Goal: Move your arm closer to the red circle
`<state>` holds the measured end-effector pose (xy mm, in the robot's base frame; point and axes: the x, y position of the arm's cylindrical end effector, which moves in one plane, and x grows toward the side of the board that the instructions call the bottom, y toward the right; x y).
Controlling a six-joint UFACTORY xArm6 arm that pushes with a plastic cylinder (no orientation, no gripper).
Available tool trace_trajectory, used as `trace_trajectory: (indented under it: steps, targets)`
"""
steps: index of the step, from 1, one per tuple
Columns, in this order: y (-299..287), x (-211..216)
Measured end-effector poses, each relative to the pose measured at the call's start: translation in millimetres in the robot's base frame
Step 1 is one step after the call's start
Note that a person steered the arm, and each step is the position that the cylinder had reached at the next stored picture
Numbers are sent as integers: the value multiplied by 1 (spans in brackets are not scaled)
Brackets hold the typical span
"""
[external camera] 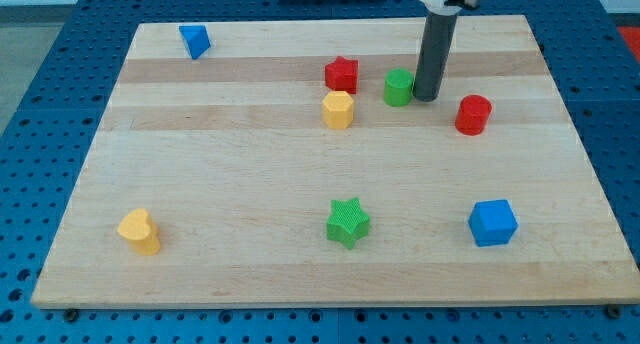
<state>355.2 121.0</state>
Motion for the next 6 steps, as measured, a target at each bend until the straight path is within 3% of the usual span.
trace_trajectory:
  steps: [3, 6]
  targets:
    - [74, 0]
    - [76, 51]
